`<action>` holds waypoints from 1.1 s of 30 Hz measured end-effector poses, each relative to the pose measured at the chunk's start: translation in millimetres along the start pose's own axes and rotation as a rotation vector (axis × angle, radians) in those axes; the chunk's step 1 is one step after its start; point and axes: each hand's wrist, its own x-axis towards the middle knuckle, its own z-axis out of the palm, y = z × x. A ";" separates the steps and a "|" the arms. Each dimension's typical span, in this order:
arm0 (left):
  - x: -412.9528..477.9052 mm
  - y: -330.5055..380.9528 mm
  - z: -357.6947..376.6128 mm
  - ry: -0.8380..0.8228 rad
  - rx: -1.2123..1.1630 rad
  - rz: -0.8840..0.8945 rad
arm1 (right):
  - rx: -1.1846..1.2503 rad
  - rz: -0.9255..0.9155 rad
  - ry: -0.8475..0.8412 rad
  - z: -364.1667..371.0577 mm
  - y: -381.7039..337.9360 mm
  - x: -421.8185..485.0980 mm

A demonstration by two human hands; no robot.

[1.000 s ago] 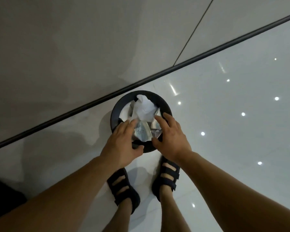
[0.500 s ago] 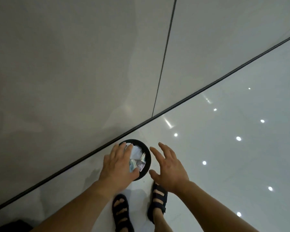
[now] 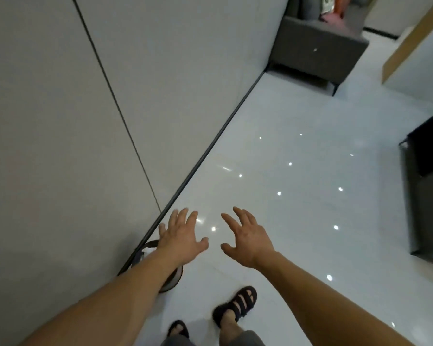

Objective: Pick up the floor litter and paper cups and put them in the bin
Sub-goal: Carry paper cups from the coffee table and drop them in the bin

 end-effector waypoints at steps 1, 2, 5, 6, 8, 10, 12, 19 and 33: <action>0.2 16.9 -8.2 0.006 0.021 0.041 | 0.008 0.049 0.031 -8.2 13.6 -14.8; 0.7 35.1 -15.5 0.007 0.042 0.084 | 0.017 0.095 0.061 -16.3 28.0 -29.7; 3.2 99.6 -30.0 0.027 0.117 0.212 | 0.053 0.229 0.161 -37.6 75.9 -72.1; 3.9 123.9 -31.8 0.038 0.140 0.252 | 0.066 0.268 0.189 -43.3 93.0 -86.0; 2.5 175.8 -29.7 0.050 0.177 0.336 | 0.092 0.347 0.233 -51.6 129.2 -116.7; -1.0 231.0 -22.2 0.054 0.207 0.417 | 0.118 0.426 0.272 -57.1 169.7 -149.5; -5.7 289.2 -11.0 0.053 0.237 0.492 | 0.145 0.508 0.301 -62.7 212.7 -185.1; -42.0 468.2 49.8 0.029 0.303 0.753 | 0.209 0.796 0.364 -64.2 348.9 -319.1; -20.0 704.8 139.2 -0.087 0.396 1.010 | 0.307 1.125 0.366 -62.5 527.9 -428.0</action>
